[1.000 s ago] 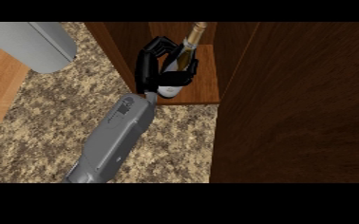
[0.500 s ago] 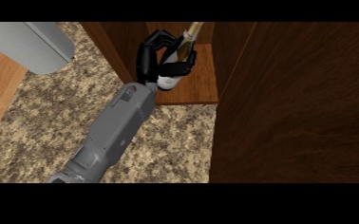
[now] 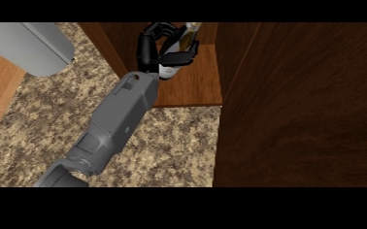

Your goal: Pick up the wine, place it into the cabinet and close the cabinet

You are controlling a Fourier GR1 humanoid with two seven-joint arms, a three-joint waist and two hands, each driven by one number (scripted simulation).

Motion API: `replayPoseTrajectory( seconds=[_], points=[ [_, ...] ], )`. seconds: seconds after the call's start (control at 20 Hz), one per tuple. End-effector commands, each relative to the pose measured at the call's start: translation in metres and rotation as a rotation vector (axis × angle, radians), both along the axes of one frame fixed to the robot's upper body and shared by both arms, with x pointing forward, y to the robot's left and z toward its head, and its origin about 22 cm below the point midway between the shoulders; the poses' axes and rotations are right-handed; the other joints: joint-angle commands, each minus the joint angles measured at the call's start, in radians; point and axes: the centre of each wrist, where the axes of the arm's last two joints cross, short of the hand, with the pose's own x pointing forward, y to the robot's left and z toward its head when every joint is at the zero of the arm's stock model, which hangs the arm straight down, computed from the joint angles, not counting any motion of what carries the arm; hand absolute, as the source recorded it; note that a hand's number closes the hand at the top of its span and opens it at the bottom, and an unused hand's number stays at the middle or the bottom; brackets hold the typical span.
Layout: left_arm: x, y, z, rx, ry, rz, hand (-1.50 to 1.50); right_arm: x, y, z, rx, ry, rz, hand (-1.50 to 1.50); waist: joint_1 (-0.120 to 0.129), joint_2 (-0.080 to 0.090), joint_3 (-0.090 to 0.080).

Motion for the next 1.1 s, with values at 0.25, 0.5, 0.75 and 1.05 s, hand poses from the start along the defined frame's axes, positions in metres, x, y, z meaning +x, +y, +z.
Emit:
replayPoseTrajectory(
  seconds=[0.25,0.5,0.75,1.05],
  points=[
    [0.004,0.007,-0.01,-0.091,0.046,0.035,1.5,-0.001,0.003,-0.005,0.053,-0.028,0.05,-1.5,-0.007,0.007,0.0],
    [0.008,0.014,-0.004,-0.205,0.065,0.03,1.5,-0.022,0.001,0.003,0.025,-0.016,0.069,-1.5,-0.017,0.006,0.0],
    [0.011,0.017,-0.002,-0.191,0.067,0.066,1.5,-0.012,-0.003,-0.006,0.033,-0.02,0.067,-1.5,-0.024,0.011,0.0],
    [-0.001,0.014,-0.027,-0.15,0.071,0.05,1.5,-0.013,-0.001,-0.006,0.028,-0.034,0.05,-1.5,-0.024,0.011,0.0]
  ],
)
